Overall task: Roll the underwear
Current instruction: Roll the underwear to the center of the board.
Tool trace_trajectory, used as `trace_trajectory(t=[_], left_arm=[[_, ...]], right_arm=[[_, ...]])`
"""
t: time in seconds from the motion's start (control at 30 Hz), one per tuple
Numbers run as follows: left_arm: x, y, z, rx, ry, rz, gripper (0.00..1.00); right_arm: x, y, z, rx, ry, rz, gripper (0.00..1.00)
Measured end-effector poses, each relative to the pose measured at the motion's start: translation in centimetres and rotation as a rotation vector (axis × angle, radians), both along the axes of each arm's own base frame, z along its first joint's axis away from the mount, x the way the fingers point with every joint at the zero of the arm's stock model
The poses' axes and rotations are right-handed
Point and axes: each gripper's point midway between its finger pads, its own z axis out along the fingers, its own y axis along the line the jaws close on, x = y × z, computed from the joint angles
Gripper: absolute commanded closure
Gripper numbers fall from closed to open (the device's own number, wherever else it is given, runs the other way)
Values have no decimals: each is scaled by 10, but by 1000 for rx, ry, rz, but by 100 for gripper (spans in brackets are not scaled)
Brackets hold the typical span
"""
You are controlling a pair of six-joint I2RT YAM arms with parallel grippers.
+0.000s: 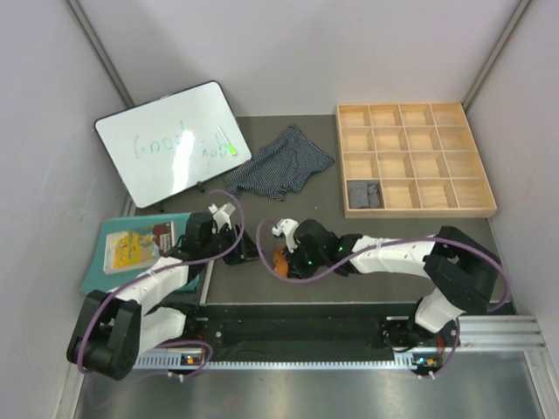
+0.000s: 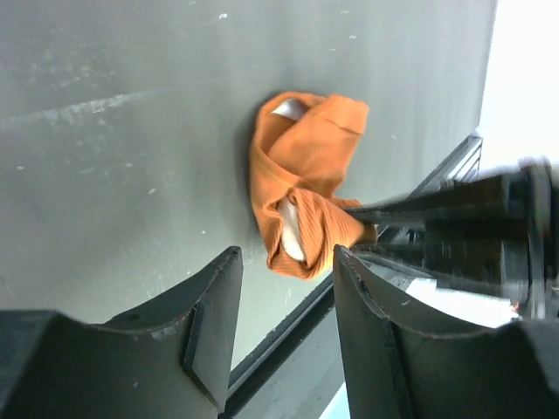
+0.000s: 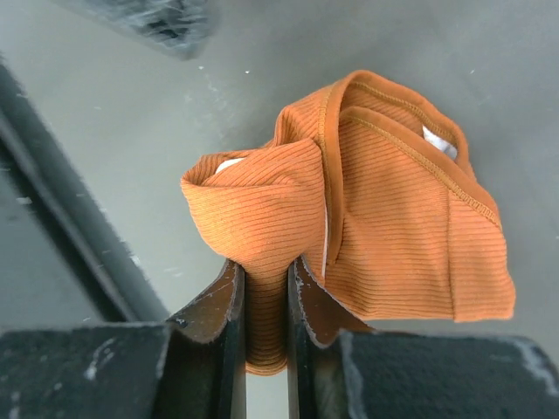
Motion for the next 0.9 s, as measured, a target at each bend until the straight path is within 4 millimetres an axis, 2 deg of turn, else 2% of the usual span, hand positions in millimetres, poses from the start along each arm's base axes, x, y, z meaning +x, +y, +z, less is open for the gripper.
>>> trace_trajectory(t=[0.27,0.43,0.77,0.9], left_arm=[[-18,-16,12,-49,-154,-83,46],[-20,-31,17,-65,-221,-132,46],[-19,-50,-16,-24,-188,-189,48],[-14,-58,-19,-27,-204,-194,56]], right_arm=[[6,-3,3,144,313,-4,100],[11,-5,3,200,463,-7,100],[18,-8,2,267,639,2,100],[18,-6,1,268,669,10,100]])
